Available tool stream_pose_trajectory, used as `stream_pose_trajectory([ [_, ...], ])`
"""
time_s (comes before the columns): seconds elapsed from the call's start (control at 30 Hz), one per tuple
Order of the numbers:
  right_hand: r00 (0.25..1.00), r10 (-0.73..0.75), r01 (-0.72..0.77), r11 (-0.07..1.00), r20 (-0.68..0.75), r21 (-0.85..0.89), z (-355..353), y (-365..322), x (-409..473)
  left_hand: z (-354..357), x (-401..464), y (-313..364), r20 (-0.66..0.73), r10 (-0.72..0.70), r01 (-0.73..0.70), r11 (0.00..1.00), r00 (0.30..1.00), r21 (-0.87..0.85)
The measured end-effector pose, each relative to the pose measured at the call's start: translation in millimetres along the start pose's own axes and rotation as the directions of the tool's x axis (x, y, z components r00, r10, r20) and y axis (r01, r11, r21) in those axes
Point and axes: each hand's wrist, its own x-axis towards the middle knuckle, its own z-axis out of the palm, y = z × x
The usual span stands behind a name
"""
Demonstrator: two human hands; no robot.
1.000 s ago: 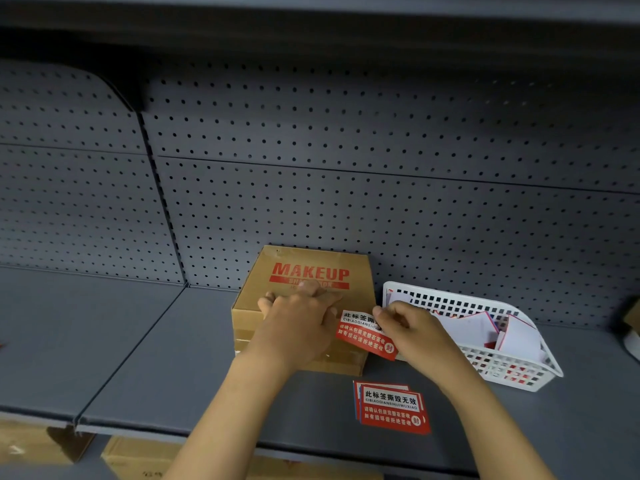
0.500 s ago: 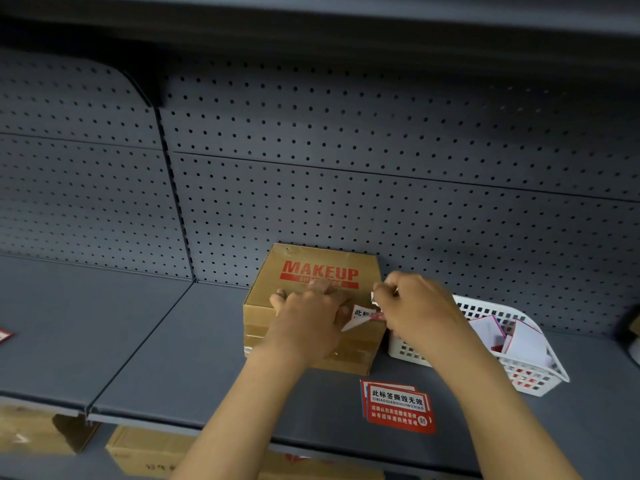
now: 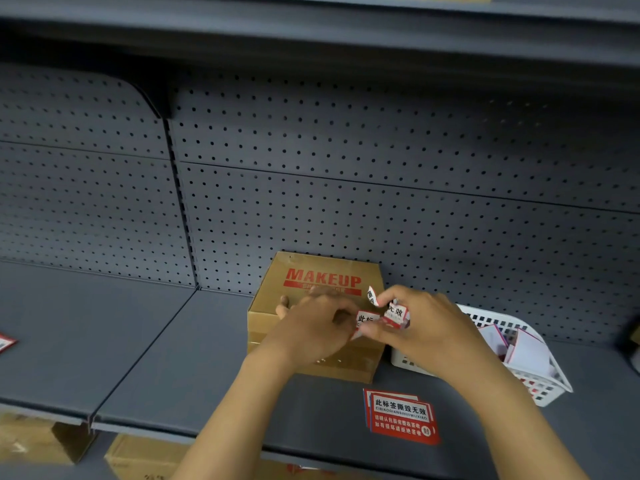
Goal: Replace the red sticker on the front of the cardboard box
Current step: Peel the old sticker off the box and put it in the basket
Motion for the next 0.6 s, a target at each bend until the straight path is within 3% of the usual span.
stream_pose_trajectory([
  [0.1,0.994,-0.012,0.025,0.993,-0.11,0.117,2,3,3,2,1,2,-0.088,-0.018,0.013,0.999,0.996,-0.048],
  [0.23,0.989,0.008,0.023,0.977,-0.147,0.21,6,10,6,2,-1,10,-0.17,-0.078,0.065,0.994,0.982,-0.085],
  [0.37,0.987,0.035,0.005,0.969,-0.159,0.246,9,20,5,-4,-3,14,-0.167,-0.124,0.113,0.991,0.978,-0.075],
  [0.6,0.984,-0.058,0.056,0.998,-0.168,-0.015,15,19,4,4,-9,15,-0.088,-0.015,0.015,1.0,0.996,-0.001],
])
